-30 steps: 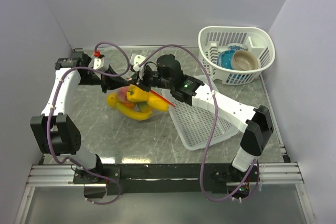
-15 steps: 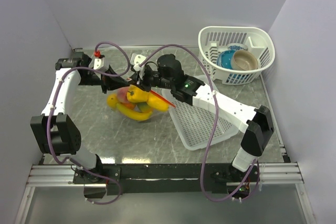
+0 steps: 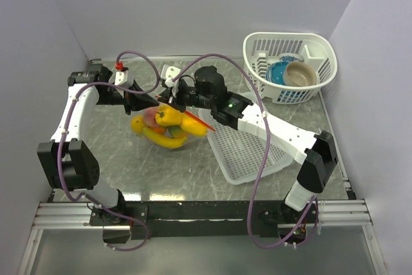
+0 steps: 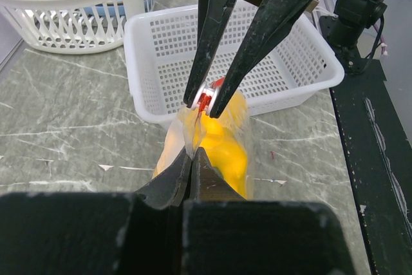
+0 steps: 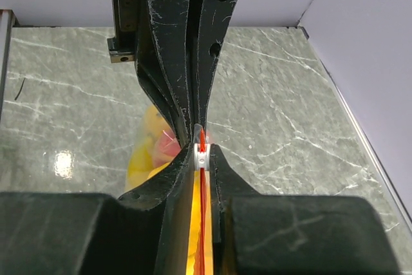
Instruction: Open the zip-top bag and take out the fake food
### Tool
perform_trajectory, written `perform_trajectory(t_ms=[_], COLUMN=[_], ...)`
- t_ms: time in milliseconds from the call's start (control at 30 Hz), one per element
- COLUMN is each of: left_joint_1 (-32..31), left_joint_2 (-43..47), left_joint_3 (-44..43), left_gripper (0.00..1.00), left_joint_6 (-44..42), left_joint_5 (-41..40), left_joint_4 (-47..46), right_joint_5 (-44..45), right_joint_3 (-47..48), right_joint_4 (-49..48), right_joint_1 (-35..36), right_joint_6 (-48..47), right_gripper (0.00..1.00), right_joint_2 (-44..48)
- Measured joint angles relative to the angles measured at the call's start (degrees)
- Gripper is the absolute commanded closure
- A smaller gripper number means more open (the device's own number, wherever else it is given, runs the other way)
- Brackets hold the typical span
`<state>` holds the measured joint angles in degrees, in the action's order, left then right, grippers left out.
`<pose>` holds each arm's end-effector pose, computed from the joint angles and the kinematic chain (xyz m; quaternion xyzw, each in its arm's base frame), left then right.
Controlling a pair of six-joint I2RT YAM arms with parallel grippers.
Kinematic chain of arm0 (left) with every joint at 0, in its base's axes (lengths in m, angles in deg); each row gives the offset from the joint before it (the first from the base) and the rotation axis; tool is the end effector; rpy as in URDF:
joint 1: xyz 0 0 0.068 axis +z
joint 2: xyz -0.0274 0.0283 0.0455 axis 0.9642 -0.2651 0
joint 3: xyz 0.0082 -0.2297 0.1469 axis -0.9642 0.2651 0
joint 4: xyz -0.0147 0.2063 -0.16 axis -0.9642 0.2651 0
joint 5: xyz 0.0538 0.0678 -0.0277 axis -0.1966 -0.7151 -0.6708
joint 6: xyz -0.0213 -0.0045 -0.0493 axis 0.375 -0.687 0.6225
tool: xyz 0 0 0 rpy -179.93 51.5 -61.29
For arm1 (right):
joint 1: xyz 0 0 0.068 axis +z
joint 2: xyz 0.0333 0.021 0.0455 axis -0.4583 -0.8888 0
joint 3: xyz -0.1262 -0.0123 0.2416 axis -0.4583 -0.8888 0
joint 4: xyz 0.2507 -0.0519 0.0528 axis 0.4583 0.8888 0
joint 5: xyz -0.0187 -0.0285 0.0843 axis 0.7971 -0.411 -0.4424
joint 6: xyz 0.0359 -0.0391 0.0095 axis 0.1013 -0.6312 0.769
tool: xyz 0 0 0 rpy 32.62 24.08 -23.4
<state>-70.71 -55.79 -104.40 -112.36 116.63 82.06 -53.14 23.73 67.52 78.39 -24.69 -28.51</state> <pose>0.2807 -0.0161 0.3410 0.5038 0.5482 -0.4515 0.4918 0.2391 0.3180 0.3928 -0.5371 0.5295 0.3092 0.5792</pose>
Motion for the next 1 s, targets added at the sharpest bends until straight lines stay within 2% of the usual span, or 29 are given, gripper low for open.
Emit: perform_trajectory(t_ms=[133, 433, 767, 900, 1000], left_joint_1=[0.0, -0.2, 0.2, 3.5, 7.6], left_joint_2=[0.0, 0.8, 4.7, 5.2, 5.7], left_joint_3=[0.0, 0.0, -0.9, -1.1, -0.8], left_gripper=[0.99, 0.99, 0.99, 0.99, 0.99], left_joint_6=[0.2, 2.1, 15.4, 22.9, 30.7], left_joint_5=[0.0, -0.1, -1.2, -1.4, -1.4], left_joint_4=[0.0, -0.2, -7.3, -12.7, -20.5], right_joint_5=[-0.2, 0.1, 0.3, 0.3, 0.8], right_joint_3=[0.0, -2.8, -9.2, -13.7, -18.1], right_joint_4=[0.2, 0.3, -1.9, -3.7, -4.9], right_joint_1=[-0.2, -2.2, -5.0, -6.5, -7.3], right_joint_6=[-0.1, -0.3, 0.5, 1.7, 2.8], right_gripper=[0.98, 0.99, 0.99, 0.99, 0.99], right_joint_2=[0.0, 1.2, 4.1, 6.3, 8.8])
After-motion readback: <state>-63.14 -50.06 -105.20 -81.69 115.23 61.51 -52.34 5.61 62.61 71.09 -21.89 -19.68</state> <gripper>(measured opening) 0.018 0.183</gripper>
